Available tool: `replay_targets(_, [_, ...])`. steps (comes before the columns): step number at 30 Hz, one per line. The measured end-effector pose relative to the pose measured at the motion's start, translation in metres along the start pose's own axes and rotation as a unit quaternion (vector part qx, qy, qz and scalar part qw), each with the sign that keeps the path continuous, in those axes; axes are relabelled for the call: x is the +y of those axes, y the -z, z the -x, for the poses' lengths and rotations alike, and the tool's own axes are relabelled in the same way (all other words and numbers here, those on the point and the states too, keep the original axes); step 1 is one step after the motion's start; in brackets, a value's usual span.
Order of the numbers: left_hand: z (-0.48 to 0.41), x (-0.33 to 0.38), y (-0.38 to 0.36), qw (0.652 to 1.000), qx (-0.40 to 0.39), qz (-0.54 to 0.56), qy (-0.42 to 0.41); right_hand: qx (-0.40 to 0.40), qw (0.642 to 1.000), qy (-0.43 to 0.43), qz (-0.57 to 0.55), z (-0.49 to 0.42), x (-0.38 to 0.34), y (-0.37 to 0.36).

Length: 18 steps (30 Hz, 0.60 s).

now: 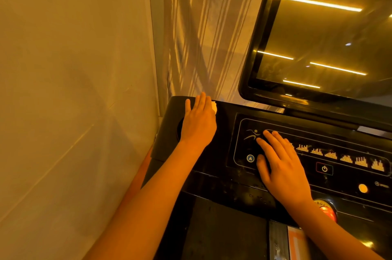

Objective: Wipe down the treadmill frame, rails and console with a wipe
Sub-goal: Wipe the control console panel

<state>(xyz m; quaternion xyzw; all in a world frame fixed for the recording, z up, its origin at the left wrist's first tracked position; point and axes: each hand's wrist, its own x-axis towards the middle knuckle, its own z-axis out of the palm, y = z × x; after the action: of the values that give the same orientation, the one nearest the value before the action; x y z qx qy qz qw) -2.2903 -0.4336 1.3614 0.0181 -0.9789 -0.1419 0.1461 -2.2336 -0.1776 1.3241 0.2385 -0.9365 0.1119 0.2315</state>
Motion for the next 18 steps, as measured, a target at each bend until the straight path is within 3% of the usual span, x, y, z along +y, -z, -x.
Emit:
replay_targets(3, [-0.005,-0.012,0.0,1.0,-0.003,-0.03,-0.005,0.002,1.0,0.0,-0.003,-0.001,0.0,0.0])
replay_targets(7, [-0.023,-0.037,0.012,0.995,-0.028,0.007,0.1,0.001,1.0,0.0,-0.002,-0.001,0.0,0.001])
replay_targets(12, [-0.012,-0.021,0.003,1.0,-0.006,0.013,-0.012,0.004,1.0,0.003,-0.002,-0.001,-0.001,0.002])
replay_targets(18, [-0.023,-0.085,0.014,0.983,-0.058,0.177,-0.005,0.002,1.0,0.001,-0.003,-0.001,-0.001,0.002])
